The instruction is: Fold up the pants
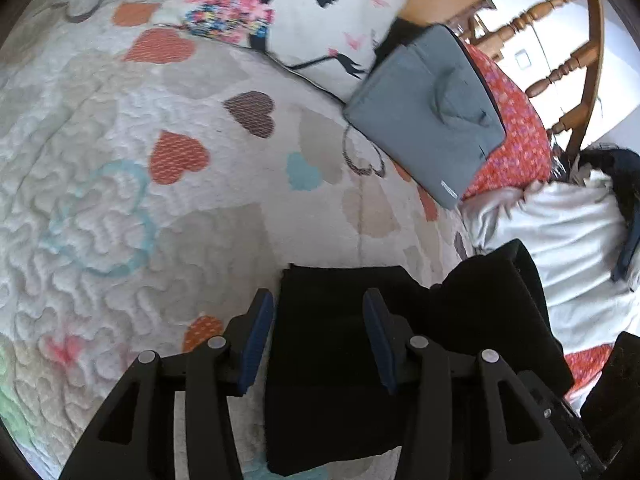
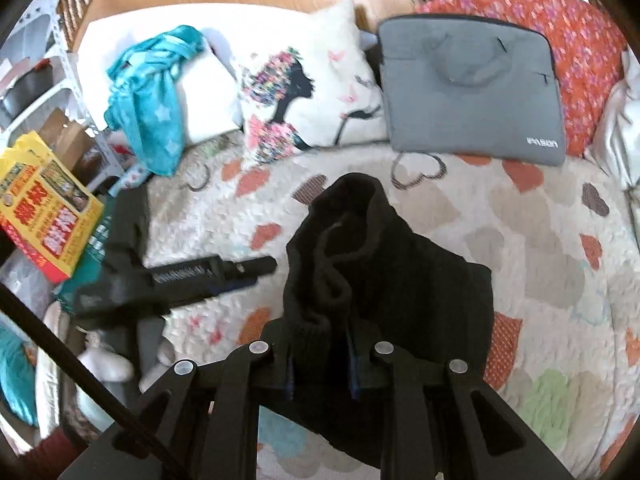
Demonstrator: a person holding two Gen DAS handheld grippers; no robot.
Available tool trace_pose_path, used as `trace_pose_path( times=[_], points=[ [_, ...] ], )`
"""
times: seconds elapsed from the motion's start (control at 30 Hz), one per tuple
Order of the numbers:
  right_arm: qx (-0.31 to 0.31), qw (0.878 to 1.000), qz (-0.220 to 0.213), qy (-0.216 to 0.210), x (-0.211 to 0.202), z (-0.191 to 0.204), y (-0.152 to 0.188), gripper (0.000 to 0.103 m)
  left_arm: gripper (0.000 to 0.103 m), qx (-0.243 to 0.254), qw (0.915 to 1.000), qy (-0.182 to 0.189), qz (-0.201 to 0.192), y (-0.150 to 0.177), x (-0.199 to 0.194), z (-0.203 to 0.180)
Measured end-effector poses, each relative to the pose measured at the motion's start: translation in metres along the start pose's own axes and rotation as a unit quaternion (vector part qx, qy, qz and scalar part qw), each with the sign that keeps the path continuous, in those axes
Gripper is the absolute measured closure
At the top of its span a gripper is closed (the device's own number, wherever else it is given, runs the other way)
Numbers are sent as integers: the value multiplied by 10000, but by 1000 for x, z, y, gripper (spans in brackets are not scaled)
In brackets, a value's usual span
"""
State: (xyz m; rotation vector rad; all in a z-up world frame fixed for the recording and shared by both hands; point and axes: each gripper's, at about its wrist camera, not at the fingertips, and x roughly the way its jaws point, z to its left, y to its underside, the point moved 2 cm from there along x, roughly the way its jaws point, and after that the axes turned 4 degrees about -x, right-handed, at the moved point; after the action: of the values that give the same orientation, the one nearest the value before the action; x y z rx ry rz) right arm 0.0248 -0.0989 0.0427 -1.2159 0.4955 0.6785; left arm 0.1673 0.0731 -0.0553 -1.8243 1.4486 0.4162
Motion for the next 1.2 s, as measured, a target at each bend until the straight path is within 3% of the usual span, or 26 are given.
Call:
trace_pose_path(
  times=[0.23, 0.3, 0.37, 0.4, 0.47, 0.6, 0.73, 0.83, 0.97, 1.07, 1.2],
  points=[
    [-57, 9961, 742, -473, 76, 21, 27, 81, 57, -47, 9990, -353, -272, -6, -19, 16],
    [-79, 9942, 845, -656, 98, 25, 39, 62, 56, -85, 9983, -495, -306, -6, -22, 22],
    [-94, 9918, 989, -807, 108, 28, 51, 55, 56, -142, 9977, -577, -341, -6, -28, 28],
    [-82, 9912, 989, -875, 106, 29, 55, 45, 56, -148, 9974, -608, -356, -5, -30, 30],
    [-54, 9893, 884, -1158, 93, 29, 59, 37, 56, -137, 9969, -669, -381, -4, -34, 31],
    [53, 9892, 678, -1298, 55, 11, 58, 37, 56, -11, 9973, -644, -351, 2, -36, 19],
    [334, 9932, 499, -996, 31, -24, 56, 37, 52, 363, 9983, -433, -113, 13, -17, -11],
    [717, 9918, 689, -803, 34, -53, 66, 37, 47, 519, 9970, -554, 183, 21, 11, -21],
    [969, 9897, 828, -651, 46, -75, 87, 39, 45, 274, 9930, -998, 569, 22, 59, -2],
    [888, 9917, 739, -563, 47, -76, 88, 39, 38, -183, 9947, -801, 619, 16, 65, 13],
    [833, 9930, 719, -431, 43, -75, 82, 39, 38, -121, 9961, -769, 425, 12, 45, 6]
  ],
)
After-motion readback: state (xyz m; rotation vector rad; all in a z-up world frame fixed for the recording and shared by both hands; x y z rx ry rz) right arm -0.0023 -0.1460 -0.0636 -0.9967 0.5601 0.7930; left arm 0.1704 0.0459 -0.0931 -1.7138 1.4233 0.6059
